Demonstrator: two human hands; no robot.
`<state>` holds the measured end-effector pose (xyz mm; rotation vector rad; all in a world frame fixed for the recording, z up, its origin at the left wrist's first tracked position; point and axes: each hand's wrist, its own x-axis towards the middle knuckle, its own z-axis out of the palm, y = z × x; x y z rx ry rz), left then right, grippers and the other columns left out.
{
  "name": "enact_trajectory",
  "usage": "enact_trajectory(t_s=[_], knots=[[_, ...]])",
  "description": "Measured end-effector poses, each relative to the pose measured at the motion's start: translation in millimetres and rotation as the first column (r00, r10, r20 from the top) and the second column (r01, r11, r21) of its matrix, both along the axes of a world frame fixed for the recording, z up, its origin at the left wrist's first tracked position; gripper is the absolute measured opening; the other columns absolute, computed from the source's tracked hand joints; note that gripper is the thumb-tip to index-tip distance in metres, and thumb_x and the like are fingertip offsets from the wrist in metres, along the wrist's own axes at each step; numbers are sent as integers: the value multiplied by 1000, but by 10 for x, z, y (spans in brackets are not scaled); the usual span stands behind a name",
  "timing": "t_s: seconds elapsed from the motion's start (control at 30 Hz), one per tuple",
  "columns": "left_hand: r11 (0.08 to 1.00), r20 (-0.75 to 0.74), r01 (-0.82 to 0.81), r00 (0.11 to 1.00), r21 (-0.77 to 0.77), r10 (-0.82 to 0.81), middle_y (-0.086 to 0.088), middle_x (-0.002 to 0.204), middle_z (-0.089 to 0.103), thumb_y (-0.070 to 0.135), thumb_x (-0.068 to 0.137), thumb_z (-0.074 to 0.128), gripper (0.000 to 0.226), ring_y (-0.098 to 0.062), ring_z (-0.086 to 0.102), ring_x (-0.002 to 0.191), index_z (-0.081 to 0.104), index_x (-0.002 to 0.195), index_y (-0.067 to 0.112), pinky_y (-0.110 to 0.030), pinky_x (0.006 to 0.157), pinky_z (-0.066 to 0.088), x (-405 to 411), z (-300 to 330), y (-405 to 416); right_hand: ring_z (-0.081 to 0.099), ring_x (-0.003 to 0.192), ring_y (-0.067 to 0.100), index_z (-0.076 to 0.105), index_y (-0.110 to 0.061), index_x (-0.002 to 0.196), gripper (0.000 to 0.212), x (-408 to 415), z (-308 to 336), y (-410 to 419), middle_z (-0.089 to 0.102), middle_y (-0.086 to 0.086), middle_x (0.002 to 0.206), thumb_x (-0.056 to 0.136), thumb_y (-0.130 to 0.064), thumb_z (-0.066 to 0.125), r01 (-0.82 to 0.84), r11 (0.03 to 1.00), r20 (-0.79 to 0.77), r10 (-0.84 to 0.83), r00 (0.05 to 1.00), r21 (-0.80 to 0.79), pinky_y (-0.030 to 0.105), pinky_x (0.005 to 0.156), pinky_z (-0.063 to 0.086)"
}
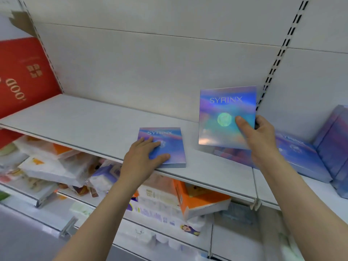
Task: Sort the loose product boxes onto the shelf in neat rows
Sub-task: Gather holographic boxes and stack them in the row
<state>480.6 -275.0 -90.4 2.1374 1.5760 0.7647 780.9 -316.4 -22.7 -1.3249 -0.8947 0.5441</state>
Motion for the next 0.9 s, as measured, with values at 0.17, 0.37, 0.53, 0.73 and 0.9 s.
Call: enact_trajectory(t_s=[0.17, 0.37, 0.53, 0.73, 0.9], knots=[[956, -160, -292, 944, 8, 289, -6, 141, 45, 90, 57, 42, 109, -29, 35, 131, 43, 140, 20, -37, 107, 29, -259, 72, -247, 72, 92, 29, 65, -25, 96, 16, -290, -71, 113, 72, -5, 92, 85, -31, 75, -100, 992, -115, 91, 989, -71, 61, 69, 58], [927, -63, -331, 943, -175, 325, -13, 137, 34, 69, 67, 70, 110, -33, 47, 122, 21, 146, 10, -36, 85, 41, -257, 213, -399, 67, 82, 25, 63, -23, 105, 27, -513, -59, 185, 68, -5, 91, 85, -38, 74, -111, 985, -55, 104, 993, -131, 57, 62, 56], [935, 20, -310, 948, -173, 318, -13, 118, 56, 57, 72, 74, 77, -31, 54, 108, 50, 124, 6, -31, 74, 40, -317, 318, -233, 68, 84, 22, 64, -13, 107, 30, -396, -1, 123, 71, 2, 97, 85, -32, 74, -96, 993, 9, 97, 995, -66, 57, 75, 56], [978, 33, -196, 979, -70, 199, -1, 101, 56, 33, 80, 73, 47, -28, 55, 97, 49, 115, 13, -31, 71, 36, -36, 765, -194, 66, 79, 9, 62, -8, 113, 32, 12, 126, -88, 70, 2, 100, 88, -24, 73, 27, 999, 36, -28, 999, 23, 33, 73, 54], [993, 365, -98, 929, 72, 65, 3, 102, 56, 26, 89, 66, 36, -18, 56, 88, 44, 116, 16, -29, 68, 45, 384, 1042, -200, 65, 85, 5, 57, -13, 118, 37, 464, 238, -479, 67, -6, 101, 88, -28, 73, 176, 980, 61, -182, 981, 97, 23, 73, 53]])
